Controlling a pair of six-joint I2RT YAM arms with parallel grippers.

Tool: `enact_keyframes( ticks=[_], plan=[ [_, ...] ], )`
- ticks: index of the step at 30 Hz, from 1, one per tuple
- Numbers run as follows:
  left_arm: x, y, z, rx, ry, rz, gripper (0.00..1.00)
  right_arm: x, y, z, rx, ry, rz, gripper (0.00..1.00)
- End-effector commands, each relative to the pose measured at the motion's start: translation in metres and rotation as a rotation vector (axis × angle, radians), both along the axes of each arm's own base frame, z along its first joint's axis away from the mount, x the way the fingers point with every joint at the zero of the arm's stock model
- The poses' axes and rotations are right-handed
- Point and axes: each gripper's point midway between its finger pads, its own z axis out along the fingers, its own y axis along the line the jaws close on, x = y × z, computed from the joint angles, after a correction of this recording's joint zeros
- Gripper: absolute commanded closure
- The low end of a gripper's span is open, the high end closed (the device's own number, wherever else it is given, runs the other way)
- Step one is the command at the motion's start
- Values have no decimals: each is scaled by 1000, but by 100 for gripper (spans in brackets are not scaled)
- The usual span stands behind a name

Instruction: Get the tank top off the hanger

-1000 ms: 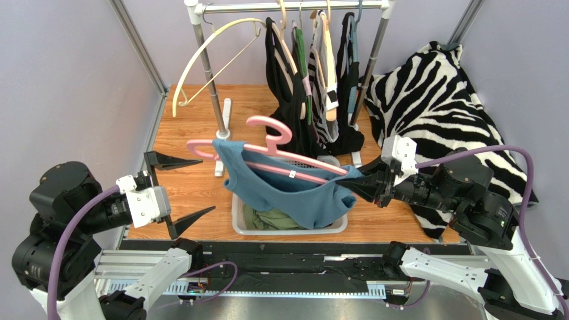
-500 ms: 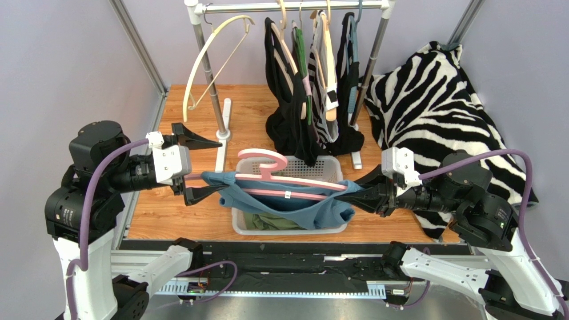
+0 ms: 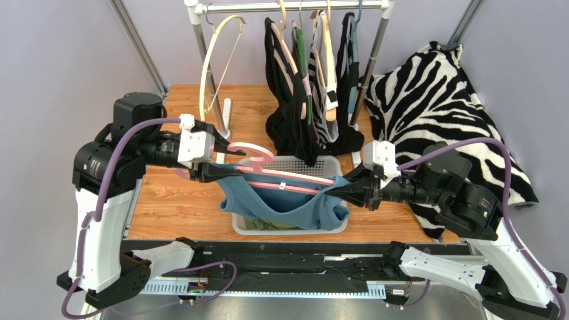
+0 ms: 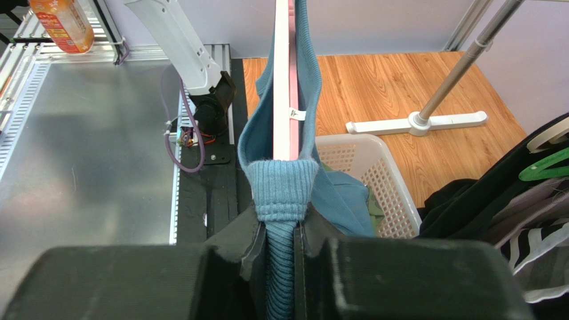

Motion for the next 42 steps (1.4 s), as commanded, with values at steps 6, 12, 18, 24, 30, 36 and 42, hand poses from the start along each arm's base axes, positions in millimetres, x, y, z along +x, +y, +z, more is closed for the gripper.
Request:
enact_keyframes(
  ticks=[6, 12, 18, 24, 30, 36, 42],
  plan=[
    [-43, 11, -26, 78, 199, -65, 49, -1, 7, 42, 125, -106, 34, 100],
    [-45, 9, -25, 68, 219, -82, 50, 5, 17, 43, 134, -109, 38, 100],
    [-42, 8, -27, 69, 217, -75, 98, 12, 25, 45, 154, -108, 28, 100],
    [-39, 8, -26, 65, 216, -61, 100, 19, 24, 41, 156, -108, -9, 95],
    [-35, 9, -31, 76, 216, -28, 100, 26, 9, 35, 143, -132, -94, 63],
    [-34, 13, -35, 87, 206, 3, 100, 14, -15, 31, 148, -159, -115, 53],
    [-32, 11, -28, 74, 204, 7, 100, 16, -7, 22, 115, -129, -94, 55]
  ],
)
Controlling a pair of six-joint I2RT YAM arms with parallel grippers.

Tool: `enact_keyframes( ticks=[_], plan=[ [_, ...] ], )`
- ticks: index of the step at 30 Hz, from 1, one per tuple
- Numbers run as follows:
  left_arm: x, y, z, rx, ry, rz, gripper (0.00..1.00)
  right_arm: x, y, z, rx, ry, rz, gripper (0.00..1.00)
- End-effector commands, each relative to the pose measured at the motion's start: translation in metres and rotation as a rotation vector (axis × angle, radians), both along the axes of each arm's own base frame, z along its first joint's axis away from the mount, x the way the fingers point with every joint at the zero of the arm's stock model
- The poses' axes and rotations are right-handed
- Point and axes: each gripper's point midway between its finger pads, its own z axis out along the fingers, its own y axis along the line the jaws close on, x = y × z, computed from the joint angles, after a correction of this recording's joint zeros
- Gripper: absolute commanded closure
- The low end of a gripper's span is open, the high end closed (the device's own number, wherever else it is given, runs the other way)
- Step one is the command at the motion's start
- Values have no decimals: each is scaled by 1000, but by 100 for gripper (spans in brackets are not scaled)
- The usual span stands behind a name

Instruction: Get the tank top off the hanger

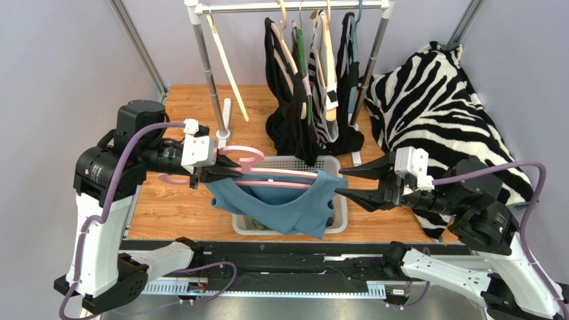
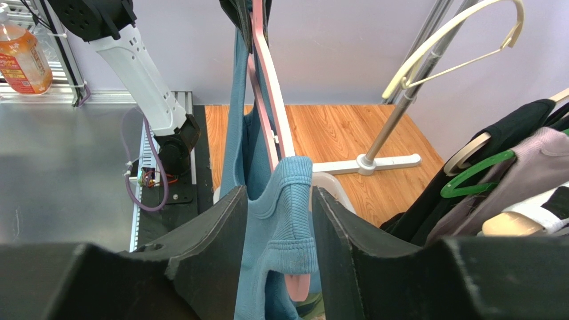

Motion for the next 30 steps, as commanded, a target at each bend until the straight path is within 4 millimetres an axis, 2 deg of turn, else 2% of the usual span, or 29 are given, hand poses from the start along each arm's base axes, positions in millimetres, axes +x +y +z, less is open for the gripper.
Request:
enact_keyframes(
  ticks=[1, 8, 12, 13, 17, 19, 24, 28, 30],
  plan=[
    [-24, 8, -7, 30, 108, -11, 100, 9, 12, -8, -36, 14, -2, 56],
    [-27, 10, -8, 31, 104, -7, 100, 14, 17, -15, -60, 27, -5, 65],
    [-27, 10, -9, 34, 103, -7, 100, 14, 17, -14, -68, 32, -8, 80],
    [-27, 11, -9, 33, 102, -7, 100, 14, 17, -14, -69, 35, -8, 81],
    [-26, 11, -10, 38, 105, -4, 100, 13, 16, -16, -70, 42, -5, 80],
    [-26, 11, -11, 38, 101, -3, 100, 12, 14, -16, -70, 42, -9, 73],
    [-26, 12, -12, 43, 101, 3, 100, 12, 6, -18, -68, 38, -38, 69],
    [-25, 12, -12, 45, 100, 6, 100, 12, 1, -21, -73, 42, -55, 70],
    [-25, 11, -11, 42, 96, 5, 100, 12, 0, -24, -80, 47, -60, 74]
  ],
)
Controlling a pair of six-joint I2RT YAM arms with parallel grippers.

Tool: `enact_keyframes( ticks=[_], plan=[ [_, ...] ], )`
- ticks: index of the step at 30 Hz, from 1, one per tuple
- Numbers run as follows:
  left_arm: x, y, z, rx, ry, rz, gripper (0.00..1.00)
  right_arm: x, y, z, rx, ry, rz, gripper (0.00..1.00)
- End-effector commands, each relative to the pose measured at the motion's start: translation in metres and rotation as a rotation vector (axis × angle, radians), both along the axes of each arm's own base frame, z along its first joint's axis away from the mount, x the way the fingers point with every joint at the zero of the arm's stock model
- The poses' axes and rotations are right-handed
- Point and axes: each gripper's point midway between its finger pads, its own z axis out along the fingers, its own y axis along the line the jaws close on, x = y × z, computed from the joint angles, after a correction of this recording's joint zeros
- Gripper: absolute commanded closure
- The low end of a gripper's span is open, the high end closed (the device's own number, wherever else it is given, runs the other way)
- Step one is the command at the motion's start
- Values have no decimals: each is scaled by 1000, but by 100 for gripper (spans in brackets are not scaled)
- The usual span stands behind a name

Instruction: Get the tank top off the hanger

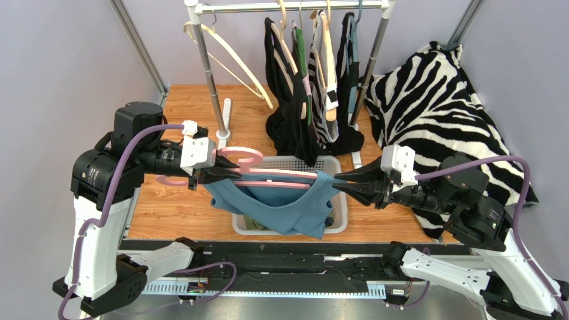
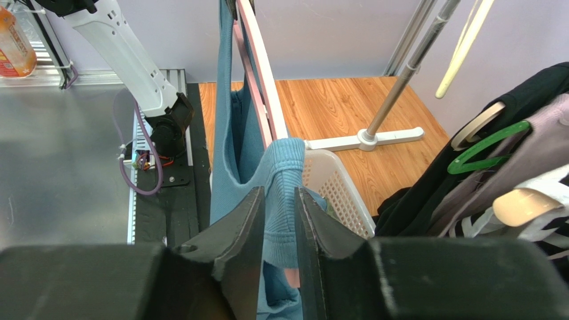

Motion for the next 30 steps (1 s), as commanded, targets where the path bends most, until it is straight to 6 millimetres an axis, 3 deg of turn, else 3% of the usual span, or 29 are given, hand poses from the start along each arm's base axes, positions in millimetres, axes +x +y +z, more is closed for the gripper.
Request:
enact_keyframes(
  ticks=[1, 10, 17, 30],
  plan=[
    [-24, 8, -11, 36, 101, -18, 100, 2, -6, -4, -10, 5, -29, 76],
    [-27, 9, -5, 22, 94, -23, 100, 4, -5, -8, -25, 13, -37, 84],
    [-28, 9, -5, 22, 90, -22, 100, 5, -3, -10, -42, 20, -31, 100],
    [-28, 10, -9, 29, 91, -18, 100, 18, -32, -7, -20, -14, -193, 100]
  ],
)
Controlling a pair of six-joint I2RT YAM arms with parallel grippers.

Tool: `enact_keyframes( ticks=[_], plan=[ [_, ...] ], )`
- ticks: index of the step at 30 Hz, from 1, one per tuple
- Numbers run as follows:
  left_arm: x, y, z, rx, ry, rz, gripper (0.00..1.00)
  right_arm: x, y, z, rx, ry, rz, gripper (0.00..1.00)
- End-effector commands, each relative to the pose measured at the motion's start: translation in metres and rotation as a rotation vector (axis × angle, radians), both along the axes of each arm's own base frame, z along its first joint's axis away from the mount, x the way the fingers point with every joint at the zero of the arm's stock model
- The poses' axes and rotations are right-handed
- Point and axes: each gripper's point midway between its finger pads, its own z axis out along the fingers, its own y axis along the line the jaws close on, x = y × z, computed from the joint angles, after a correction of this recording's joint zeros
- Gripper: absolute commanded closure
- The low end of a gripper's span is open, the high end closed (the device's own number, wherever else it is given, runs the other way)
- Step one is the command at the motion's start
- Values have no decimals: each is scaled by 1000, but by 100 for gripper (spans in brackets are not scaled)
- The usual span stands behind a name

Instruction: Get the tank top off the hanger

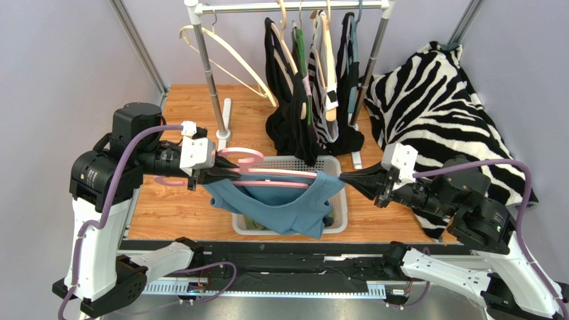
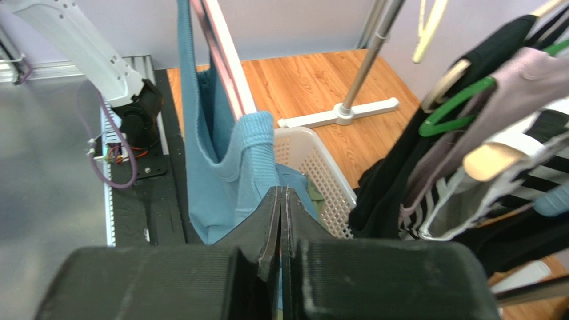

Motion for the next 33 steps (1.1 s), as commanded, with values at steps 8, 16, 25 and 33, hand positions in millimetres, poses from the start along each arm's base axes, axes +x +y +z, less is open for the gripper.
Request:
enact_keyframes(
  ticks=[8, 16, 25, 33],
  plan=[
    [-28, 8, -8, 22, 94, -32, 100, 1, -26, -7, 21, 9, -97, 70],
    [-29, 9, -8, 24, 90, -25, 100, -4, -12, -3, 37, 19, -33, 60],
    [-29, 10, -9, 26, 89, -24, 100, -6, 5, -8, 25, 45, 28, 70],
    [-28, 10, -14, 35, 94, -21, 100, -6, -1, -4, 33, 29, 12, 84]
  ],
)
